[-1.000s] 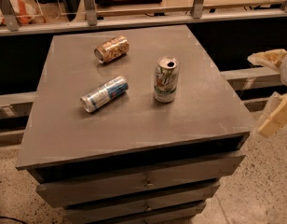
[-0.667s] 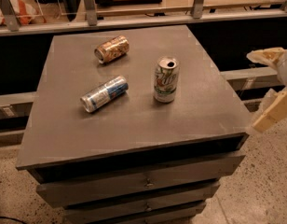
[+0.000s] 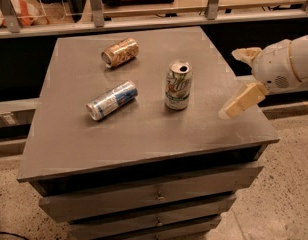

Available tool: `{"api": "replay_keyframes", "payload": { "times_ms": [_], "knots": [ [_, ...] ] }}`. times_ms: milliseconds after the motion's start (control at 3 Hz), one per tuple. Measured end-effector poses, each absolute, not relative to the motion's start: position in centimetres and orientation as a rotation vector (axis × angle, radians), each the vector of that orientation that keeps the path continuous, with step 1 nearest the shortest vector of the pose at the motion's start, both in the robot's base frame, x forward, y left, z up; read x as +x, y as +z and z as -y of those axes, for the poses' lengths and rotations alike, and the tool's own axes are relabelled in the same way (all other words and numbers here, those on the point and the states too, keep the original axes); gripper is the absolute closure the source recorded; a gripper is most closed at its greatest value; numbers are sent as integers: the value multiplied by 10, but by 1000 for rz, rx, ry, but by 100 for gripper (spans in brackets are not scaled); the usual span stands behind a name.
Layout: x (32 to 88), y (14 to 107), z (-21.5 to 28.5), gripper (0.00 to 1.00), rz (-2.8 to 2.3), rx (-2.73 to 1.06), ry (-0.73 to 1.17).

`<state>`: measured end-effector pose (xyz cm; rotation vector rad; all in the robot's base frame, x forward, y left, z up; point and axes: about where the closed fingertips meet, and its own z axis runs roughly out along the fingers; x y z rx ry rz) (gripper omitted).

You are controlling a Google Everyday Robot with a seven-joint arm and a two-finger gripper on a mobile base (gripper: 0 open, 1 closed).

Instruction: Move 7up can near orange can

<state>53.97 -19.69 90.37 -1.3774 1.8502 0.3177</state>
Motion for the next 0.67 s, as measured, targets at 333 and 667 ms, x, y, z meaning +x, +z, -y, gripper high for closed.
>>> {"api": "replay_keyframes", "payload": {
  "times_ms": [333, 667],
  "knots": [
    [573, 902, 169, 0, -1756, -1353, 435],
    [598, 902, 145, 0, -1655, -1390, 577]
  ]
}}
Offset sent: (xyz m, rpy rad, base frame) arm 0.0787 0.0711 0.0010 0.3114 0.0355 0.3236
